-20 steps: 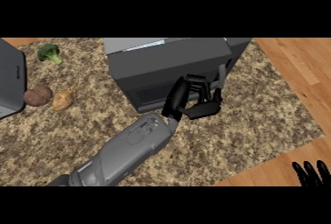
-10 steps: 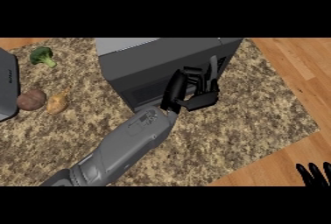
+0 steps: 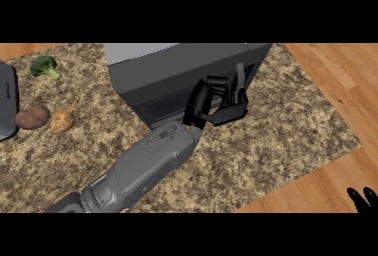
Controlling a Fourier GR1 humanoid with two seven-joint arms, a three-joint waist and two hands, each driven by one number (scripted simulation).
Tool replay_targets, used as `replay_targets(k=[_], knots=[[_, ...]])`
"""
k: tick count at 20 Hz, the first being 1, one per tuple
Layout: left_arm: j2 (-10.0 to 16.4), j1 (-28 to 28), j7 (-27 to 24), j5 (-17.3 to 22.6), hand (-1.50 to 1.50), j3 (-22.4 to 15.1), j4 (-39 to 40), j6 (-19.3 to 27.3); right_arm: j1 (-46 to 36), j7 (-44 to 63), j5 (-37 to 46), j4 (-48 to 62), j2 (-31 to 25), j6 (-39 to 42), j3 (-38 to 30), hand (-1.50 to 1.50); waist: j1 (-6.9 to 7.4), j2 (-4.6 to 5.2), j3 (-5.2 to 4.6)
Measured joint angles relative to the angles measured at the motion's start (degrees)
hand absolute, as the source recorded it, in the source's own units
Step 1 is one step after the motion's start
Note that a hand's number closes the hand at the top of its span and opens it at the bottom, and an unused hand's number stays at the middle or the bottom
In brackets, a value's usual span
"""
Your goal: Pick up the milk, place it into the microwave and close the microwave
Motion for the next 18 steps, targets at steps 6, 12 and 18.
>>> replay_targets(k=[6,12,18], knots=[[0.00,-0.34,-2.07,1.54,1.50,-0.39,0.65,-0.03,0.70,0.72,-2.11,-1.12,-0.61,0.74,0.16,-1.50,-0.29,0.17,0.10],[0.00,-0.65,-3.53,2.80,1.50,-0.98,1.36,0.28,1.70,1.59,-4.18,-2.32,-1.50,1.42,-0.01,-1.50,-0.68,0.15,0.13],[-0.01,-1.09,-4.51,4.21,1.50,-1.53,2.07,0.30,2.45,2.45,-5.48,-3.53,-2.75,2.15,-0.44,-1.50,-0.88,0.14,0.13]])
